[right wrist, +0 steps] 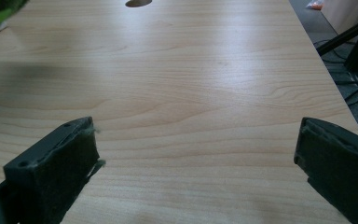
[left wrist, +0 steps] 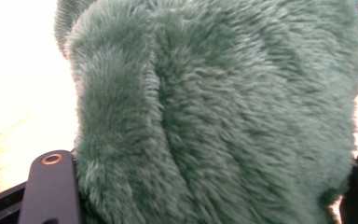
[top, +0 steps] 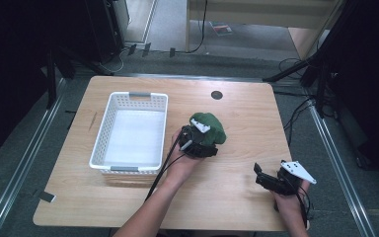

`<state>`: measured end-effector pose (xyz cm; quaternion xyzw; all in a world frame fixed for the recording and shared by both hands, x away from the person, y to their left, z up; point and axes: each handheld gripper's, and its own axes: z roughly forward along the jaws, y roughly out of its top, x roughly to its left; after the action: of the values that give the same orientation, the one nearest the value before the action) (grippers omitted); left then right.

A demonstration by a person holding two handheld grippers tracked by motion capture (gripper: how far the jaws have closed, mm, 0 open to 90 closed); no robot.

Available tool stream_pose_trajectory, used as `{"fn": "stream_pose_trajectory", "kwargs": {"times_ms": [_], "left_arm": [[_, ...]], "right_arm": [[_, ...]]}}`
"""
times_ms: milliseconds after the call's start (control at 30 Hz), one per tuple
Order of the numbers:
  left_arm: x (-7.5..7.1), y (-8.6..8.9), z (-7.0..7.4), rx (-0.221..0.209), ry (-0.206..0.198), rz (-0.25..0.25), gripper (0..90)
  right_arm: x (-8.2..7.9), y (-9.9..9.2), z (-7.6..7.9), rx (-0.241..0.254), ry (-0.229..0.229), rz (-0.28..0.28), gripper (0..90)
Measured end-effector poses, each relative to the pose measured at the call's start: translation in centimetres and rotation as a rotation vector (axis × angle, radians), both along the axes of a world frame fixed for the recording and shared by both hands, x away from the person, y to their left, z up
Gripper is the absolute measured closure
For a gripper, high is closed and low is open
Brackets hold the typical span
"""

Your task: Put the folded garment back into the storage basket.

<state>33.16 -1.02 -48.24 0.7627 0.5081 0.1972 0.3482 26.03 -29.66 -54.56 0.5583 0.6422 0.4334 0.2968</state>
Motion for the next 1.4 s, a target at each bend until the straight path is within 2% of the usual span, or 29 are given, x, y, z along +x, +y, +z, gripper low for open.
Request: {"fn": "stream_pose_trajectory", "kwargs": {"times_ms": [400,633,1000,1400], "left_arm": [[-1.0,2.5,2.7,-0.039,-0.052,0.022,24.2],[-1.1,4.3,3.7,-0.051,-0.063,0.052,24.3],[-1.0,6.9,4.6,-0.067,-0.086,0.104,24.3],[-1.1,10.7,5.2,-0.079,-0.099,0.172,24.2]], "right_arm": [[0.0,0.1,0.0,-0.004,0.004,-0.001,0.0],[0.0,0.1,0.0,-0.005,0.005,0.000,0.0],[0.0,0.1,0.0,-0.004,0.005,0.000,0.0],[0.0,0.1,0.0,-0.006,0.006,-0.002,0.0]]}}
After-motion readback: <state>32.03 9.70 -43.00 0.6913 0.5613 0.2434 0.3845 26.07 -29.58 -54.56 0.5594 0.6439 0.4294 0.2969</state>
